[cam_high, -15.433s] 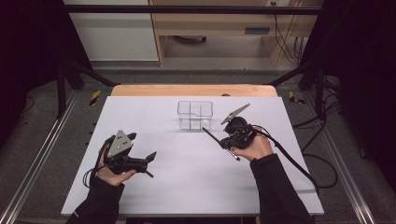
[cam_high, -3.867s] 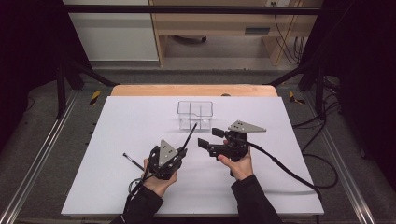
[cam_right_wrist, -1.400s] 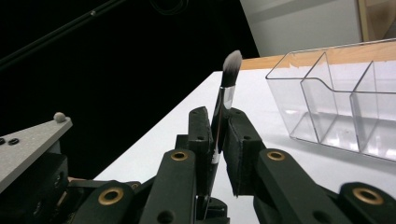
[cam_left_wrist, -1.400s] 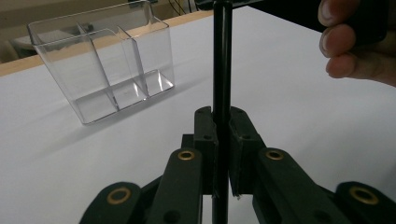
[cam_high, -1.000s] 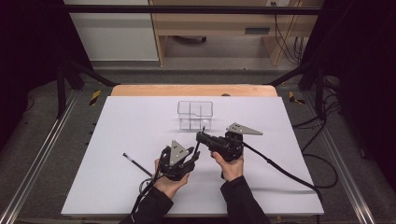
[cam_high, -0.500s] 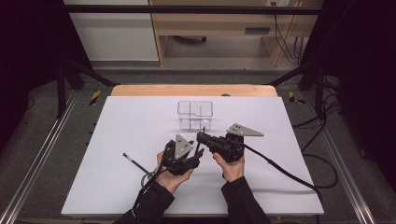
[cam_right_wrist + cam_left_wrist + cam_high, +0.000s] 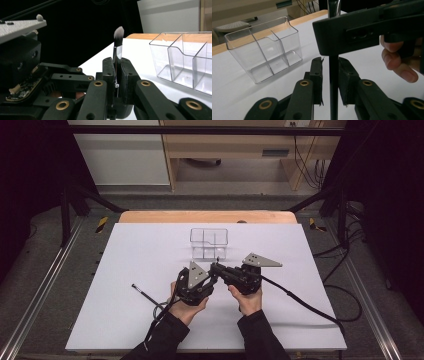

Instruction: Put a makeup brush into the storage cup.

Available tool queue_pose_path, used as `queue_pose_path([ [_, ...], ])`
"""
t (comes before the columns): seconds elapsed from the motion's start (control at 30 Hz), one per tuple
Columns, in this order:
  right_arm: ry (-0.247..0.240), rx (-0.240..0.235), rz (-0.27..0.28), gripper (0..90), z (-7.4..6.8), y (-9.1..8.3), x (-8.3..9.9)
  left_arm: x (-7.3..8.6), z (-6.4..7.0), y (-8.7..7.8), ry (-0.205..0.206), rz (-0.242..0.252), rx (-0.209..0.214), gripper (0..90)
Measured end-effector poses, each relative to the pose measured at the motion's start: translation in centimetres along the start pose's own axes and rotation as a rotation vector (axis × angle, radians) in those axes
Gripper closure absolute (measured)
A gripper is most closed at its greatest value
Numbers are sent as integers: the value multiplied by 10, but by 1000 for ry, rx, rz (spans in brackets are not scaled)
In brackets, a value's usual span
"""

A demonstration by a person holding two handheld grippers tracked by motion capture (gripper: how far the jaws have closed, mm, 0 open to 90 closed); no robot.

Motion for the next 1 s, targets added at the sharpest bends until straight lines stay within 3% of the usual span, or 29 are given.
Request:
queue_pose_path([
  [0.2,-2,-3,1,841,-1,-1,0,0,2,-1,-2,7,6,817],
  [0.53,-8,0,4,832,-1,-2,-1,-1,2,-1,-21,25,16,827],
  [1.0,-46,34,14,562,-4,-11,-6,2,-11,-10,-32,44,-26,827],
])
Point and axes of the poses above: each handheld gripper's, and its own axes: y roughly forward along the jaws, x roughly out of its underside, z roughly to its right, the point moved 4 cm from there along y, roughly forward along the jaws, and after that the axes turned 3 degrees about -x, right-handed, at the moved point
